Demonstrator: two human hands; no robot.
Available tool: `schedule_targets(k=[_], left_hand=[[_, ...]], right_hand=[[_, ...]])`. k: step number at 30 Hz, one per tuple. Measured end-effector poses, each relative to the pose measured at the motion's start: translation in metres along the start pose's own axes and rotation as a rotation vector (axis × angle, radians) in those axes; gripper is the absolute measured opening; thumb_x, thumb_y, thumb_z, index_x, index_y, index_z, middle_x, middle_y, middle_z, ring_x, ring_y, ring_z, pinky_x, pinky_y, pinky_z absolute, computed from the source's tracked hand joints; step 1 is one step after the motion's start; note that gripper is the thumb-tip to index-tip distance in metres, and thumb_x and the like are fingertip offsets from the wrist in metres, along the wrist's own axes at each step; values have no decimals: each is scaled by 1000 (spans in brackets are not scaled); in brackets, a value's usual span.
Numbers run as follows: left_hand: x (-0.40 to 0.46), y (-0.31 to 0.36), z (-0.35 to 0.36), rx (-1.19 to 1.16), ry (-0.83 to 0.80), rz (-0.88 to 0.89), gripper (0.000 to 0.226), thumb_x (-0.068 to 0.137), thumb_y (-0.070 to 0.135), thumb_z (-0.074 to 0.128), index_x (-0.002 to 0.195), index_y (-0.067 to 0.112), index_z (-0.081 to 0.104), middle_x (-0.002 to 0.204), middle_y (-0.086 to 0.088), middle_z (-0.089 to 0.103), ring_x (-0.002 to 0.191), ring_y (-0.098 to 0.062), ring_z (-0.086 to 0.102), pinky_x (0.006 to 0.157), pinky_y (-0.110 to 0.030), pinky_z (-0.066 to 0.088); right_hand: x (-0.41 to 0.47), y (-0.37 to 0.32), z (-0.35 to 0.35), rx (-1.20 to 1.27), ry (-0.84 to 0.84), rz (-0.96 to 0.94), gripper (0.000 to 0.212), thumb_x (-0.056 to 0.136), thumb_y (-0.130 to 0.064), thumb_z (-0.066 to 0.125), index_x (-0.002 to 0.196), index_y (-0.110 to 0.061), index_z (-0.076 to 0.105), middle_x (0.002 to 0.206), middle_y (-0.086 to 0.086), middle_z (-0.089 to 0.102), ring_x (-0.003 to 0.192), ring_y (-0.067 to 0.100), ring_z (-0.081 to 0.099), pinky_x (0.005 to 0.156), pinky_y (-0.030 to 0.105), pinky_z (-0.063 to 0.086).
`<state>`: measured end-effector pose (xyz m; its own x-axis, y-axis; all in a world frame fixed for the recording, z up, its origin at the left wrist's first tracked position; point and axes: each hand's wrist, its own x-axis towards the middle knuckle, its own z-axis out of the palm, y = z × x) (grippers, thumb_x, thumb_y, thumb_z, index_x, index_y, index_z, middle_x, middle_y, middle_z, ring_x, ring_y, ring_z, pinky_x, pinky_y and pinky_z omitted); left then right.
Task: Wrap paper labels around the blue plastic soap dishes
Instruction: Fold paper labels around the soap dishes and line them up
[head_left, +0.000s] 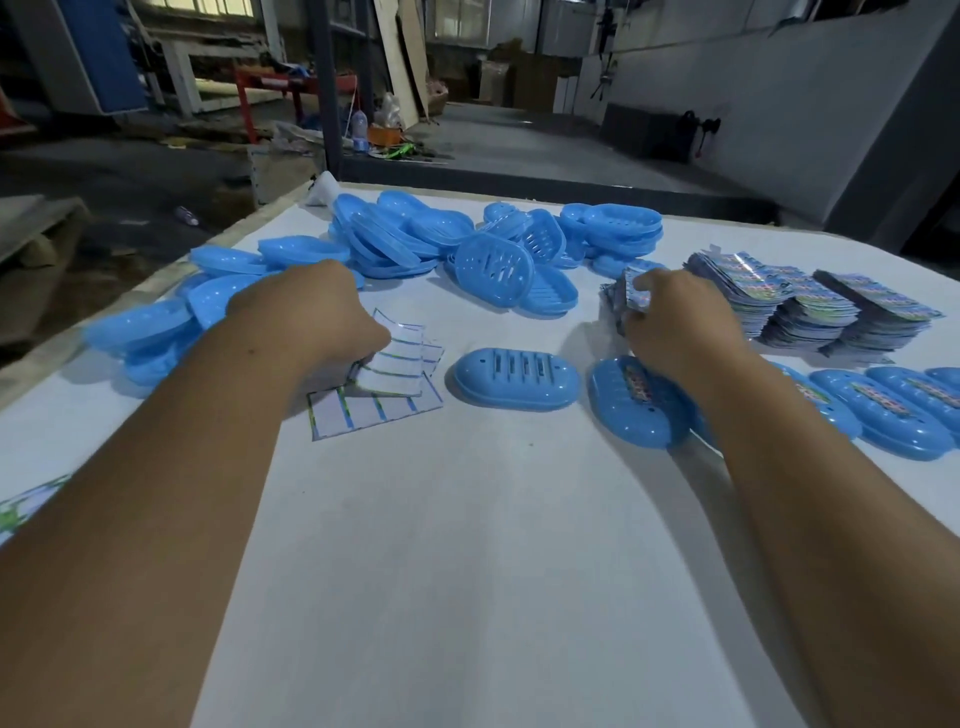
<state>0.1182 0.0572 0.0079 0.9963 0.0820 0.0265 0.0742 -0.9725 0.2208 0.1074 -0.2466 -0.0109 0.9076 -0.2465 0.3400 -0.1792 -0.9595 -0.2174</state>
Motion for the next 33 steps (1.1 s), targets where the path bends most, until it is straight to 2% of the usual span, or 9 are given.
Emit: schedule_targets(k=[2, 5, 11, 14, 18, 22, 26, 29, 33], left_hand=[[-3, -2, 0, 85, 1, -6, 17, 70, 30, 70, 78, 14, 68, 74, -6, 67, 72, -24, 62, 59, -33, 46], [-8, -3, 0, 143, 17, -8, 14, 71, 24, 70, 76, 13, 64, 73, -7, 64, 70, -23, 61, 55, -31, 41], [-11, 3, 0, 158, 84, -8, 11, 75, 23, 67, 81, 15, 62, 76, -6, 64, 70, -22, 59, 51, -29, 36], [-9, 7, 3, 113, 112, 14, 14, 81, 31, 67, 89, 19, 67, 81, -4, 67, 75, -23, 61, 54, -31, 42], [-2, 12, 11, 52, 150, 48, 32, 85, 49, 69, 99, 21, 66, 86, -1, 67, 80, -22, 62, 67, -36, 53], [2, 19, 19, -70, 187, 75, 30, 84, 53, 70, 83, 23, 66, 77, 1, 67, 75, -19, 61, 59, -33, 46], [3, 25, 28, -265, 156, 113, 35, 86, 52, 68, 74, 19, 72, 73, 0, 70, 73, -18, 63, 66, -35, 54], [1, 31, 34, -398, 134, 159, 37, 90, 52, 62, 71, 23, 75, 68, 4, 69, 74, -15, 64, 61, -29, 48], [-5, 43, 37, -653, 22, 140, 46, 97, 55, 47, 73, 27, 75, 76, 6, 66, 74, -10, 61, 57, -27, 40]], right_hand=[[2, 6, 2, -20, -65, 50, 26, 90, -7, 55, 114, -7, 65, 120, 18, 63, 104, 38, 57, 81, 40, 48], [2, 10, 3, -34, -72, 57, 11, 85, -1, 52, 89, -5, 62, 98, 18, 62, 85, 35, 51, 70, 35, 40], [3, 12, 1, -11, -31, 65, 15, 81, 6, 49, 76, -5, 58, 76, 16, 55, 76, 35, 50, 58, 30, 34], [2, 11, -2, 26, 9, 123, 13, 82, 5, 52, 81, -5, 61, 82, 17, 60, 75, 34, 52, 62, 32, 37], [3, 12, -3, 48, 72, 185, 17, 89, -4, 53, 92, -1, 69, 88, 20, 69, 80, 38, 63, 64, 32, 43], [1, 14, -3, 156, 92, 160, 16, 93, -15, 63, 89, -5, 75, 81, 17, 70, 77, 36, 64, 64, 36, 50], [-1, 13, -7, 278, 151, 129, 28, 95, -31, 65, 77, -11, 73, 73, 12, 69, 71, 33, 63, 65, 37, 50], [-3, 4, -15, 408, 265, 88, 16, 92, -31, 67, 91, -19, 79, 85, 2, 75, 76, 25, 67, 72, 38, 57], [-16, -19, -17, 536, 284, -73, 8, 88, -32, 74, 93, -28, 79, 81, -19, 68, 75, 6, 62, 73, 24, 47]])
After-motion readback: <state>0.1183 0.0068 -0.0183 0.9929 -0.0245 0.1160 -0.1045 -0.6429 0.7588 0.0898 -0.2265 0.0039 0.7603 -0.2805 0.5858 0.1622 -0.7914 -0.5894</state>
